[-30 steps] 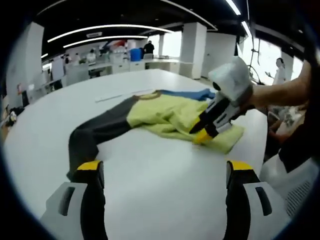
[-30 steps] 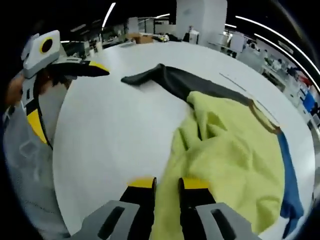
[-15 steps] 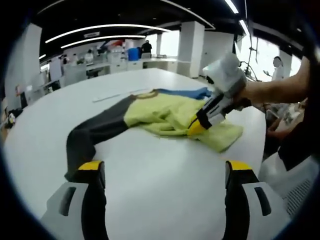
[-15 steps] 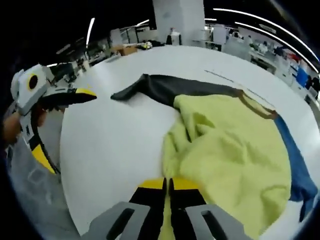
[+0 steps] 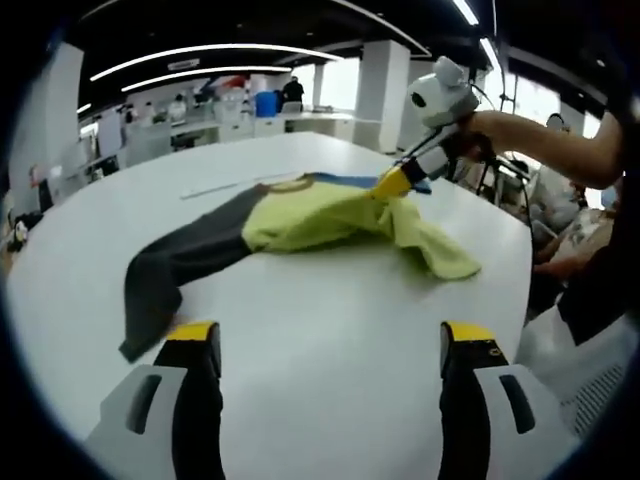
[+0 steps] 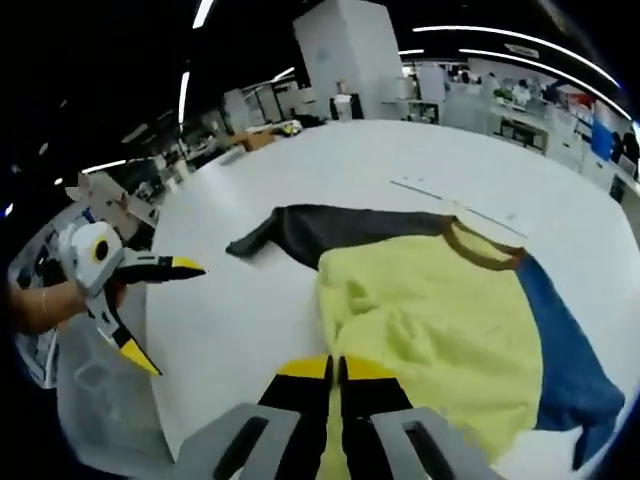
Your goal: Fold the garment on the visible template until the final outline fits inside the template.
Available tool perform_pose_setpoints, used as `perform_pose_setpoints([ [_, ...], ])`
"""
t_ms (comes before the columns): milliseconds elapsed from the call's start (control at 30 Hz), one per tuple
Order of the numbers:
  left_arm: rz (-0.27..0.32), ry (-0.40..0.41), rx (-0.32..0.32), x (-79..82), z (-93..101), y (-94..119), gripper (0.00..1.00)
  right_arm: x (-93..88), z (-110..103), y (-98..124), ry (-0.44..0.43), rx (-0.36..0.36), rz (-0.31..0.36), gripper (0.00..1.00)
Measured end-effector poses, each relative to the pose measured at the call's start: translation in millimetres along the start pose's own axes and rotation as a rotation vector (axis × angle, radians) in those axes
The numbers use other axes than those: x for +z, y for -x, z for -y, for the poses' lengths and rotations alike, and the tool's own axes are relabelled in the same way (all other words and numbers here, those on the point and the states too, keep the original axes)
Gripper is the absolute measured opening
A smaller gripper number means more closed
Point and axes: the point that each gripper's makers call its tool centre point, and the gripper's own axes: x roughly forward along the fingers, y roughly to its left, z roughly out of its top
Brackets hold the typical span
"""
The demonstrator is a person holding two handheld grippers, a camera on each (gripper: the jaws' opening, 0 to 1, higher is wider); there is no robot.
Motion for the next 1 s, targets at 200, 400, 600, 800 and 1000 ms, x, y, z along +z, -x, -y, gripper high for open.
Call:
perform_pose_setpoints([
  [200,0.010,0.003,0.001,3.5,-0.5,-2,0.83,-7.6,28,-9,-0.037,-0.051,-0.016,0.00],
  [400,0.003,0.004,-0.007,2.0,0.4,-1,0.79,-28.2,48,-23,0.033,-0.113,-0.103,0.00],
  [600,0.008,0.021,-0.034,1.2,6.8,-1,0.66,-43.6,54,-37,0.024,-0.154,-0.100,0.00],
  [800,0.000,0.010,-0.036,2.1,7.5,-4,0.68,-37.5,53,-35,-0.100,-0.122,-0.005,0.00],
  [1000,-0.001,-0.025,-0.046,11.8,8.0,-10,0.68,-33.4,53,-8,-0.179,-0.143,0.049,0.34],
])
